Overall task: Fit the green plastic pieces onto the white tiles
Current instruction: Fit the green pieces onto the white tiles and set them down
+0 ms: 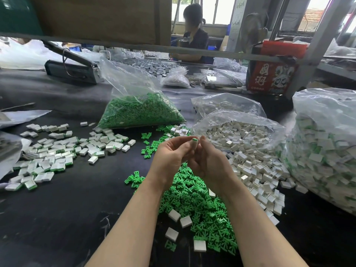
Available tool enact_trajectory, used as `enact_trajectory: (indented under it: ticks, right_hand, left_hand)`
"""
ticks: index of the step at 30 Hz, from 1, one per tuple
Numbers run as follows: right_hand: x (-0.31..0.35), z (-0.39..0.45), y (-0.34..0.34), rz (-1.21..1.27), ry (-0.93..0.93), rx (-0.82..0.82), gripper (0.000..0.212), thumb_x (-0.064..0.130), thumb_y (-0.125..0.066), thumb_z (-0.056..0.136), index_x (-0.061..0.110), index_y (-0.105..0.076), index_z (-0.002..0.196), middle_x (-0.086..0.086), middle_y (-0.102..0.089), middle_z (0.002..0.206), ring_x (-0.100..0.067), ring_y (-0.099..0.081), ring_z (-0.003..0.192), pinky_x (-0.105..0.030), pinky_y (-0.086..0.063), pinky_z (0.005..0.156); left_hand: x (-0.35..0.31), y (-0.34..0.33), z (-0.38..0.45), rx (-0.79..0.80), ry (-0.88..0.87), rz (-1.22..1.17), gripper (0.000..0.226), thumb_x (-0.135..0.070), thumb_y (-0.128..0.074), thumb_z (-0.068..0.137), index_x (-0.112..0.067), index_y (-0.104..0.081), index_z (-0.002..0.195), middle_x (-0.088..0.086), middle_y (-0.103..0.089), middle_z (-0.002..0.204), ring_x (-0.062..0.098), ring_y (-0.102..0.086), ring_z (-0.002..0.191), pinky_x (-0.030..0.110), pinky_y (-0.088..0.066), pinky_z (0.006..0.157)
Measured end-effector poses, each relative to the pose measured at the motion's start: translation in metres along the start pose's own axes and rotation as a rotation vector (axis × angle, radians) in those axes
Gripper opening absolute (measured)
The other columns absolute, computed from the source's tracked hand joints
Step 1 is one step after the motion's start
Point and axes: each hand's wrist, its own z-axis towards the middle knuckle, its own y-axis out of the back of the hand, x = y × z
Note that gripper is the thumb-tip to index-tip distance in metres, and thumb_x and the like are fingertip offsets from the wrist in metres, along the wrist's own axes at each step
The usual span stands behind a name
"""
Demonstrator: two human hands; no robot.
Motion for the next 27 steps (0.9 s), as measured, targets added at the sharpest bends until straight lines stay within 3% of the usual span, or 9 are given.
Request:
enact_trajectory:
  ticks: [5,8,12,16,19,21,23,25,27]
  right_hand:
    - [0.001,0.0,0.002,0.047,-0.069,0.0,0.042,0.033,-0.028,0.105,0.016,-0.049,0.073,0.0,-0.041,0.051,-0.011,-0.028,0.043,-0.028,-0.011,0.045]
    - [0.001,0.0,0.007,-0.164,-0.1,-0.119,0.04,0.032,-0.035,0.105,0.013,-0.055,0.076,0.001,-0.047,0.053,-0.01,-0.035,0.042,-0.022,-0.021,0.041]
    - [-0.002,0.0,0.018,-0.617,-0.017,-0.356,0.032,0.024,-0.046,0.102,0.011,-0.062,0.077,0.0,-0.055,0.058,-0.004,-0.042,0.042,-0.021,-0.035,0.044]
    - [-0.001,0.001,0.029,-1.055,0.045,-0.445,0.01,0.025,-0.056,0.097,0.018,-0.062,0.092,0.002,-0.065,0.076,-0.013,-0.056,0.056,-0.036,-0.054,0.057]
    - [0.0,0.001,0.03,-1.319,0.069,-0.497,0.009,0.023,-0.058,0.094,0.02,-0.066,0.098,0.003,-0.07,0.087,-0.017,-0.066,0.075,-0.038,-0.058,0.07]
    - [-0.001,0.0,0.029,-1.425,0.085,-0.509,0.013,0.025,-0.058,0.094,0.022,-0.068,0.101,0.004,-0.071,0.091,-0.017,-0.065,0.088,-0.036,-0.056,0.081]
    - [-0.003,0.0,0.028,-1.544,0.08,-0.521,0.016,0.029,-0.057,0.093,0.026,-0.068,0.104,0.006,-0.071,0.097,-0.018,-0.06,0.099,-0.034,-0.048,0.088]
    - [-0.004,0.0,0.028,-1.638,0.06,-0.583,0.018,0.027,-0.056,0.092,0.027,-0.066,0.107,0.006,-0.068,0.101,-0.019,-0.052,0.101,-0.034,-0.04,0.085]
    - [-0.003,-0.001,0.03,-1.708,0.005,-0.677,0.023,0.02,-0.052,0.088,0.023,-0.062,0.108,0.004,-0.062,0.1,-0.02,-0.045,0.1,-0.034,-0.034,0.08]
  left_hand:
    - [0.001,0.003,0.002,-0.004,0.0,0.0,0.014,-0.008,-0.07,0.082,-0.007,-0.073,0.095,0.008,-0.075,0.086,0.012,-0.07,0.073,0.017,-0.054,0.066]
    - [-0.004,0.014,0.004,-0.054,0.004,0.061,0.033,-0.023,-0.075,0.074,-0.006,-0.069,0.102,0.01,-0.076,0.095,0.02,-0.073,0.085,0.025,-0.058,0.074]
    - [-0.013,0.054,0.012,-0.349,-0.053,0.267,0.016,-0.012,-0.078,0.078,-0.012,-0.068,0.09,0.01,-0.075,0.086,0.022,-0.072,0.077,0.028,-0.057,0.067]
    - [-0.014,0.102,0.014,-0.705,-0.11,0.662,0.022,-0.006,-0.077,0.077,-0.022,-0.062,0.074,0.003,-0.068,0.068,0.03,-0.07,0.074,0.041,-0.057,0.076]
    - [-0.013,0.125,0.017,-0.905,-0.04,0.474,0.018,-0.001,-0.07,0.081,-0.017,-0.062,0.08,0.007,-0.068,0.078,0.031,-0.068,0.079,0.039,-0.056,0.077]
    - [-0.014,0.134,0.021,-0.99,0.005,0.279,0.02,0.002,-0.066,0.084,-0.009,-0.065,0.101,0.006,-0.067,0.085,0.019,-0.063,0.072,0.025,-0.053,0.065]
    - [-0.015,0.139,0.022,-0.998,0.003,0.122,0.034,0.001,-0.061,0.087,-0.002,-0.061,0.121,0.008,-0.066,0.089,0.016,-0.062,0.076,0.021,-0.05,0.069]
    - [-0.014,0.142,0.022,-0.978,-0.013,0.037,0.045,0.001,-0.057,0.089,0.0,-0.053,0.133,0.011,-0.065,0.09,0.016,-0.061,0.078,0.024,-0.049,0.073]
    - [-0.014,0.142,0.022,-0.963,-0.016,0.029,0.05,0.0,-0.055,0.09,-0.001,-0.047,0.139,0.018,-0.065,0.111,0.018,-0.062,0.088,0.027,-0.049,0.079]
